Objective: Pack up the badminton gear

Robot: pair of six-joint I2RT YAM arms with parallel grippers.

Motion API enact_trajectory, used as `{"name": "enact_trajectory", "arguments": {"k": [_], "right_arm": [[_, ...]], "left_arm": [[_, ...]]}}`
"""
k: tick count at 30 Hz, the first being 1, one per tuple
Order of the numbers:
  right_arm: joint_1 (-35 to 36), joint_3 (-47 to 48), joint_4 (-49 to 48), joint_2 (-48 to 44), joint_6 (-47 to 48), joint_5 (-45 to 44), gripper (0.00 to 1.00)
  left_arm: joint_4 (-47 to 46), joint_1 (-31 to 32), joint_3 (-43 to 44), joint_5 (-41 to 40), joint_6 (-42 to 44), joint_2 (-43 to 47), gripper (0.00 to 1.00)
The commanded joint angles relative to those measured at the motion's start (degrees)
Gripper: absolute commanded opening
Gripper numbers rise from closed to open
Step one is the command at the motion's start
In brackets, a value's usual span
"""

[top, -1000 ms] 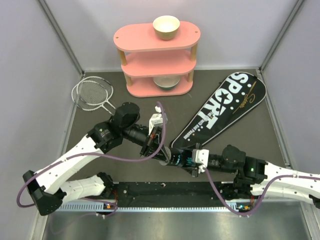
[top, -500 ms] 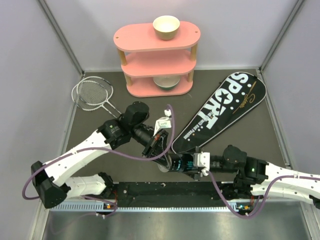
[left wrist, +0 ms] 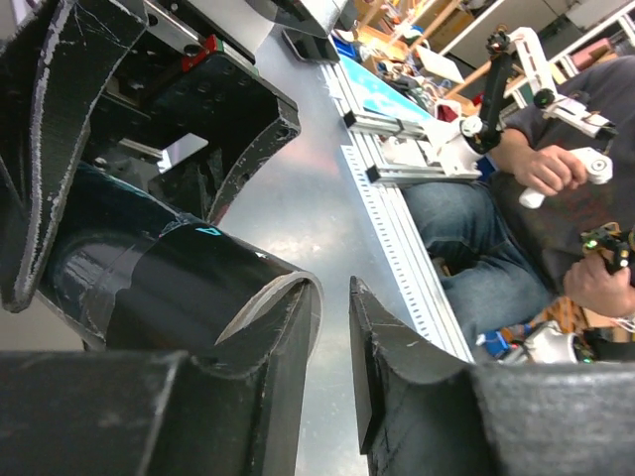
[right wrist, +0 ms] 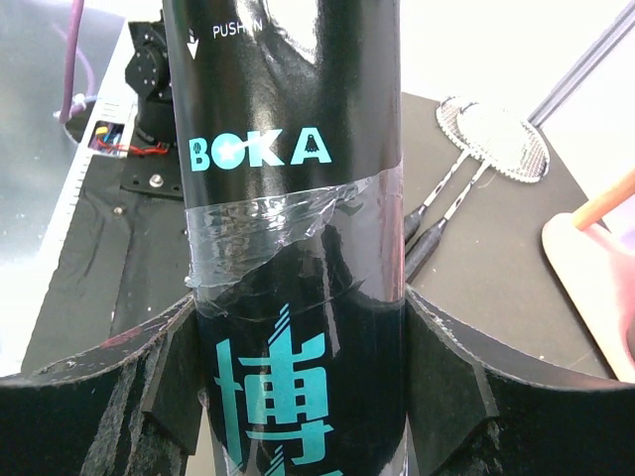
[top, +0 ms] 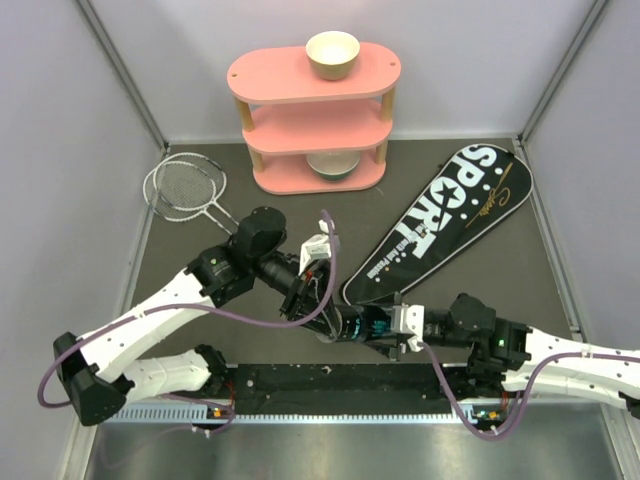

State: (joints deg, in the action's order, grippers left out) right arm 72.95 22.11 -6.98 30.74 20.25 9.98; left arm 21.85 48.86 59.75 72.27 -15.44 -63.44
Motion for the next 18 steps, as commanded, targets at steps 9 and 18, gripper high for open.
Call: {"name": "enact_trajectory", "arguments": {"k": [9, 18], "right_arm": [[0.5, 2.1, -29.6, 1.7, -8.2, 1.4, 0.0], [0.4, 5.0, -30.1, 3.6, -6.6, 2.2, 0.0]], "left_arm": [[-21.4, 2.4, -7.7, -22.2, -0.6, -2.5, 0.37], [-27.1, 3.8, -10.0, -25.5, -0.2, -6.3, 0.38]]}}
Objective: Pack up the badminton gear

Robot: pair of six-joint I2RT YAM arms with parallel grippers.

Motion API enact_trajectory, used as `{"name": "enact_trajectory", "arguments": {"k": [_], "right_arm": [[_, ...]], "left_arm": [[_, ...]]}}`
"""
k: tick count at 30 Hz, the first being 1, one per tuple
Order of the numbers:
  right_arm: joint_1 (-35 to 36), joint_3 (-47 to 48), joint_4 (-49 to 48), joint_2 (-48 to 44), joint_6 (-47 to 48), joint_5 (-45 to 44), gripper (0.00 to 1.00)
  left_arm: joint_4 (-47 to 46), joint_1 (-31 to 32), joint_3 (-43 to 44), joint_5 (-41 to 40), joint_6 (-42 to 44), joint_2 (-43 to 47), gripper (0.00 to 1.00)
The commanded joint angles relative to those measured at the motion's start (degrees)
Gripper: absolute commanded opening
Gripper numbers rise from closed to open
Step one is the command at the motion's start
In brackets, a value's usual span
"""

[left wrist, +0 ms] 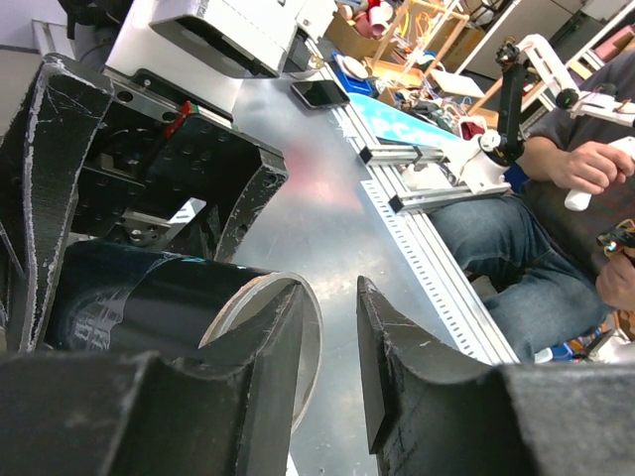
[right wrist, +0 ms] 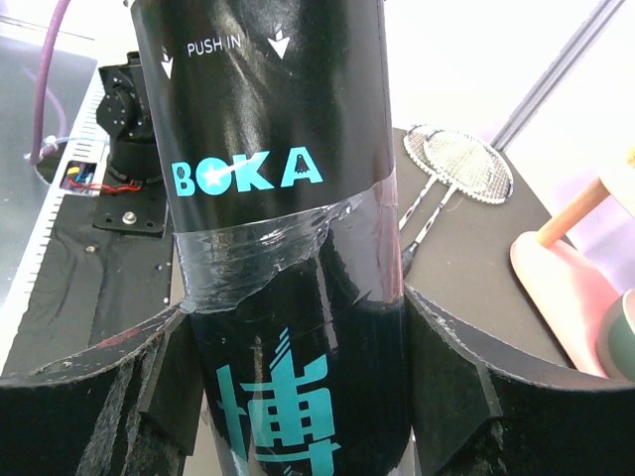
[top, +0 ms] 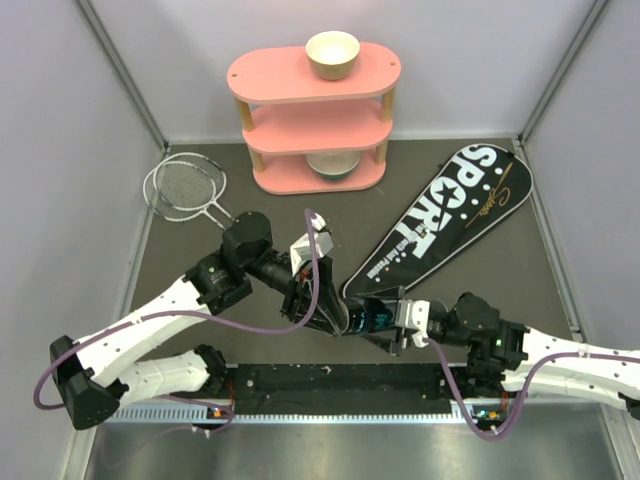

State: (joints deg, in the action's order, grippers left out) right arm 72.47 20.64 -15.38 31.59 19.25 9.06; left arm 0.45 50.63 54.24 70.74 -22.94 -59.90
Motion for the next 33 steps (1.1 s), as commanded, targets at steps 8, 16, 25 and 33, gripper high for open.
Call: {"name": "enact_trajectory", "arguments": {"k": [8, 16, 25, 33], "right_arm": [[0.9, 5.3, -4.7, -1.7, -4.1, -1.2, 0.0], [0.9, 2.9, 5.3, -5.6, -5.8, -11.8, 0.0], [0.9, 3.5, 6.7, -4.8, -7.2, -18.6, 0.0], [0.9, 5.0, 6.9, -1.5, -10.1, -24.2, 0.0]], "left_arm": [[5.1, 1.8, -0.4, -32.2, 11.9, -4.4, 0.64], [8.3, 1.1, 1.9, -39.4, 10.6, 5.6, 0.78], [8.8, -0.5, 0.9, -60.1, 3.6, 12.4, 0.84], [3.7, -2.1, -2.9, -61.5, -2.2, 16.3, 0.86]]}}
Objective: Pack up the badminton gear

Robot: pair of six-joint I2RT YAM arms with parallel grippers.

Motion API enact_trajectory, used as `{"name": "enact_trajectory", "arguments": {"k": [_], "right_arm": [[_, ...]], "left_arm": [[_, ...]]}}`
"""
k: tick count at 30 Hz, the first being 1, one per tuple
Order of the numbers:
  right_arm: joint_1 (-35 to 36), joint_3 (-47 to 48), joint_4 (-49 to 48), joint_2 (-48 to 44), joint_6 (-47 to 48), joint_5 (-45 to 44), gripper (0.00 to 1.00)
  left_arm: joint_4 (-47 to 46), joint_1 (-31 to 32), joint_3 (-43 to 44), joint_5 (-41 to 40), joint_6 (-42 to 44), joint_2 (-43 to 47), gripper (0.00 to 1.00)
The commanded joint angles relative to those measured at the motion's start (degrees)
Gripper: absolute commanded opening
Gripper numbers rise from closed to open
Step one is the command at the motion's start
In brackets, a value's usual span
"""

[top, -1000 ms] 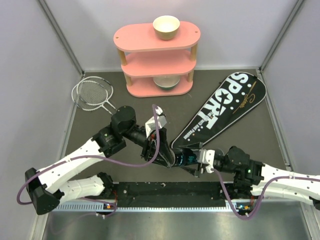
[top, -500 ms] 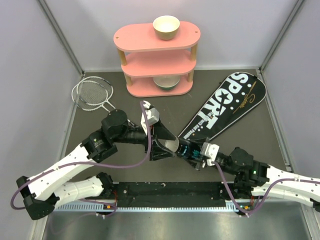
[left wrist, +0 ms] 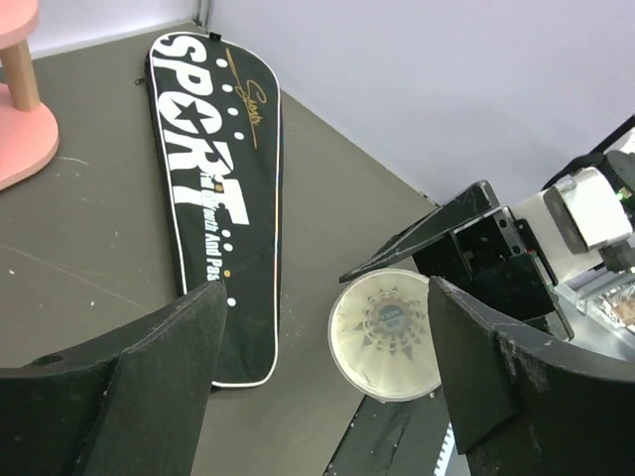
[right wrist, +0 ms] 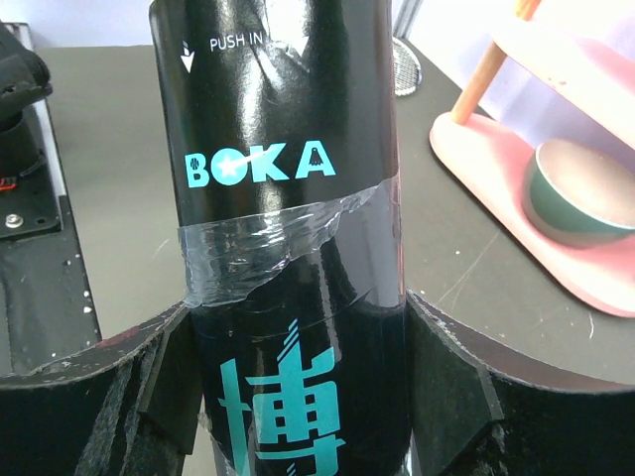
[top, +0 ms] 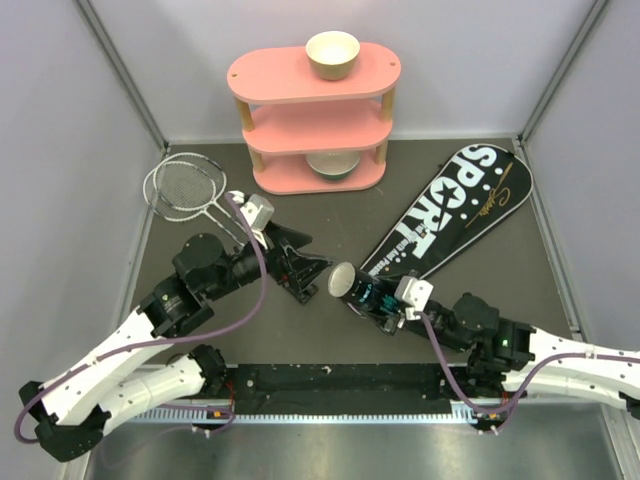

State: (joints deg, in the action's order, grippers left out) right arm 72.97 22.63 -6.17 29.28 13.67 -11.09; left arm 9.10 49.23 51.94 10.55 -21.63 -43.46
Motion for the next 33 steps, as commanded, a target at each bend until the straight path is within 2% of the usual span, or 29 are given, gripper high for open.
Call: {"name": "enact_trajectory", "arguments": {"k": [1, 3, 4, 5, 7, 8, 9, 10, 12, 14, 15, 17, 18, 21, 23, 25, 26, 30, 33], "right_arm": [[0.4, 3.5, -2.2, 1.7, -5.3, -5.9, 0.0], [0.4, 5.0, -1.6, 3.1, -9.2, -16.3, 0.0], [0.3, 5.7, -1.0, 4.3, -10.6, -21.0, 0.0], [0.1, 7.3, -0.4, 6.3, -13.1, -30.2, 0.0], [-3.8, 10.1, 6.1, 8.9, -15.6, -35.9, 0.0], [-6.6, 14.8, 12.2, 11.9, -20.2, -36.6, 0.0], [-14.7, 17.1, 19.9, 13.2, -22.4, -35.2, 0.0], [-18.4, 18.7, 22.4, 14.0, -24.3, -31.4, 0.0], [-29.5, 22.3, 27.9, 16.6, -26.3, -30.9, 0.0], [-37.1, 25.5, 30.4, 20.2, -28.3, -30.5, 0.0], [-45.4, 26.6, 32.8, 21.8, -29.3, -29.3, 0.0], [-53.5, 29.3, 34.5, 26.8, -33.2, -21.9, 0.0], [-61.0, 31.2, 36.3, 28.9, -36.4, -17.9, 0.0], [-70.1, 34.0, 38.6, 36.5, -40.6, -16.6, 0.0], [-72.7, 34.4, 38.9, 40.1, -40.3, -18.2, 0.0], [-78.4, 34.8, 39.0, 45.0, -37.1, -22.5, 0.0], [-79.6, 34.8, 39.0, 46.6, -35.8, -23.6, 0.0], [-82.9, 33.5, 39.0, 53.2, -32.2, -29.4, 0.0], [-85.1, 31.8, 38.6, 55.5, -32.0, -28.8, 0.0]], "left_arm": [[-4.8, -0.8, -0.6, -1.9, -4.1, -0.6, 0.85], [-3.6, -0.8, -1.1, -4.0, -6.3, -1.1, 0.85], [-2.6, -0.8, -1.3, -7.5, -7.2, -1.3, 0.85], [-1.3, -0.9, -1.3, -9.6, -8.0, -1.9, 0.86], [1.6, -1.8, -1.6, -11.7, -9.5, -3.2, 0.86], [2.1, -2.2, -1.8, -11.2, -9.7, -3.5, 0.86], [2.3, -2.8, -2.4, -10.8, -9.6, -3.7, 0.86], [2.1, -2.8, -2.7, -8.7, -9.3, -3.6, 0.85], [1.8, -2.9, -3.5, -5.7, -8.0, -3.2, 0.86], [2.2, -2.9, -3.9, -2.5, -6.9, -2.2, 0.85], [2.4, -3.0, -4.2, -1.2, -6.8, -1.8, 0.85], [2.8, -3.0, -5.4, 2.8, -6.5, -0.1, 0.85], [3.1, -3.0, -5.6, 4.0, -6.1, 1.1, 0.84], [7.7, -3.1, -5.4, 4.0, -4.3, 4.2, 0.84], [11.1, -3.2, -4.2, 3.6, -1.7, 6.1, 0.84], [14.0, -3.3, -2.8, 2.2, 2.3, 8.5, 0.84], [17.8, -3.3, -1.0, 0.7, 3.4, 9.1, 0.84], [21.5, -3.4, 0.4, -3.9, 7.7, 12.3, 0.85], [22.2, -3.4, -0.5, -3.5, 8.5, 13.5, 0.86]]}}
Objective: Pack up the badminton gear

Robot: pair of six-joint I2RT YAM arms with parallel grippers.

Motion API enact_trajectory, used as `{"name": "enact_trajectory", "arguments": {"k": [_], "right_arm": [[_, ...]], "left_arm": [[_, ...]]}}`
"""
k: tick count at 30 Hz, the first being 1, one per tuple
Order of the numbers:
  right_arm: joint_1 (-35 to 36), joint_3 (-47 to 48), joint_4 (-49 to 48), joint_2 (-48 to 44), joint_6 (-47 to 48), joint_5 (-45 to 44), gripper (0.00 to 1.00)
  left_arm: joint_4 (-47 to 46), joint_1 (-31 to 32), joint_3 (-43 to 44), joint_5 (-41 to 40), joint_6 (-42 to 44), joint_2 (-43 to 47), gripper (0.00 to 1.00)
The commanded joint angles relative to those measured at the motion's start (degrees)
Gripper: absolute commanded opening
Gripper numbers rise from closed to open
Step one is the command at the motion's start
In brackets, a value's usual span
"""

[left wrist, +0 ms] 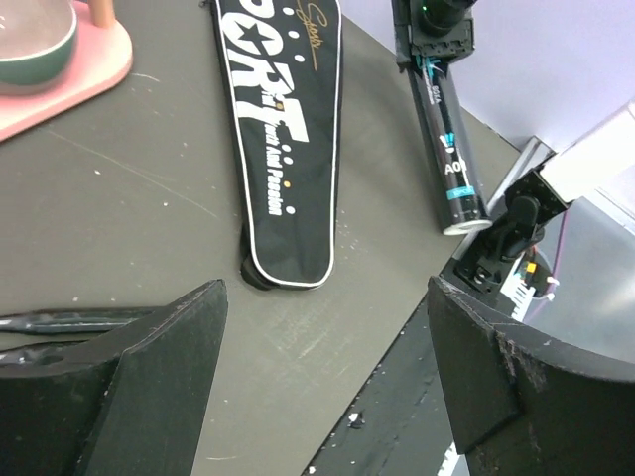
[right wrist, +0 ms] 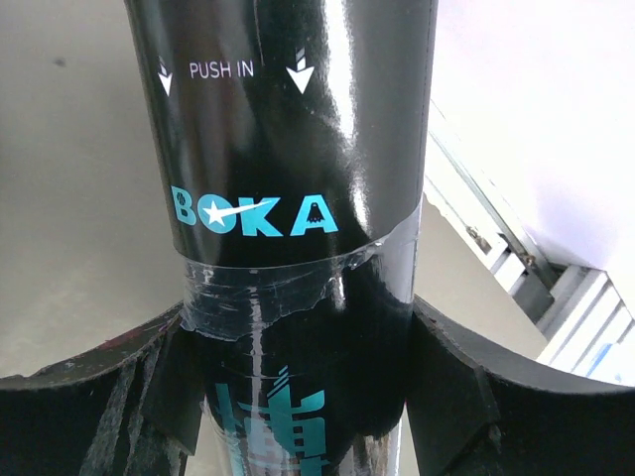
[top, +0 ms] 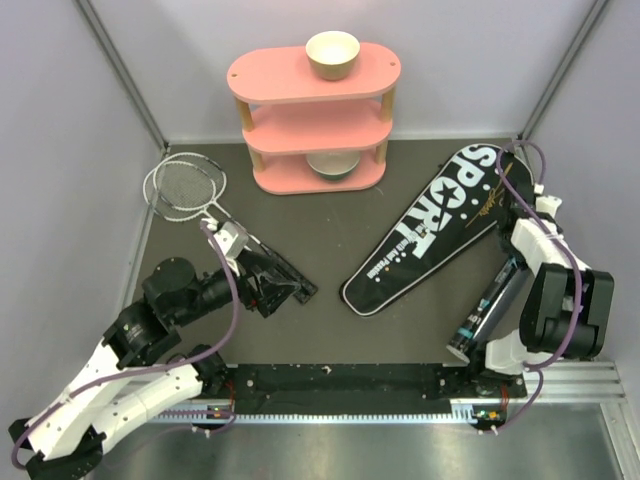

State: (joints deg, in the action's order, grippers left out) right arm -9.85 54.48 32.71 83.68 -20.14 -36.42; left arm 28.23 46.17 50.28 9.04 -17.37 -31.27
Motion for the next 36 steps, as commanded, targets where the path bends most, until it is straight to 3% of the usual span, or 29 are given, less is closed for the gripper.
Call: {"name": "enact_trajectory", "arguments": {"k": [1, 5, 9, 11, 14, 15, 16, 22, 25, 29, 31, 33, 36], "right_arm": [[-3.1, -0.4, -0.7, 1.6, 1.9, -2.3, 0.0], [-6.2, -2.3, -3.6, 3.1, 1.9, 0.9, 0.05], [-7.6, -1.7, -4.6, 5.5, 1.8, 3.8, 0.32], [-7.6, -1.2, -4.5, 6.3, 1.7, 3.8, 0.39], [-7.6, 0.2, -3.7, 6.4, 1.9, 4.3, 0.59], [-7.6, 1.1, -3.4, 5.8, 2.0, 4.4, 0.74], [-7.5, 1.8, -2.0, 5.7, 2.4, 4.6, 0.79], [-7.5, 10.6, 9.1, 3.3, 1.6, 4.6, 0.86], [-5.0, 12.8, 12.0, 0.0, -1.1, 0.5, 0.88], [6.8, 13.6, 11.8, -3.8, -8.5, 1.7, 0.9], [15.0, 13.6, 8.3, -2.3, -13.3, 8.9, 0.9], [19.4, 16.0, 8.2, 2.9, -23.2, 12.2, 0.89], [22.7, 22.0, 8.2, 12.5, -29.0, 12.4, 0.88]], "left_arm": [[3.1, -0.2, 1.0, -1.0, 3.9, 1.4, 0.86], [3.3, -0.3, -0.7, 2.2, 1.9, 2.1, 0.85], [3.5, -0.3, -1.8, 3.2, 0.5, 3.4, 0.85], [3.9, -0.3, -1.8, 2.7, 0.3, 3.5, 0.85], [3.9, -0.3, -1.7, 1.7, 0.1, 3.2, 0.85], [3.9, -0.3, -1.5, 1.6, -0.1, 2.6, 0.85], [3.9, -0.3, -1.4, 1.6, -0.7, 2.4, 0.85], [1.9, -0.3, -1.2, 3.4, -3.6, -1.5, 0.84], [1.0, -0.3, -1.4, 2.6, -4.1, -3.3, 0.84], [-1.2, -0.2, -1.7, 0.7, -4.6, -5.6, 0.84], [-4.0, -0.3, -2.3, 0.2, -5.7, -7.2, 0.84], [-6.3, -0.3, -3.0, 0.5, -6.8, -8.8, 0.84], [-11.1, -0.3, -4.8, 2.6, -9.3, -10.8, 0.83]]}}
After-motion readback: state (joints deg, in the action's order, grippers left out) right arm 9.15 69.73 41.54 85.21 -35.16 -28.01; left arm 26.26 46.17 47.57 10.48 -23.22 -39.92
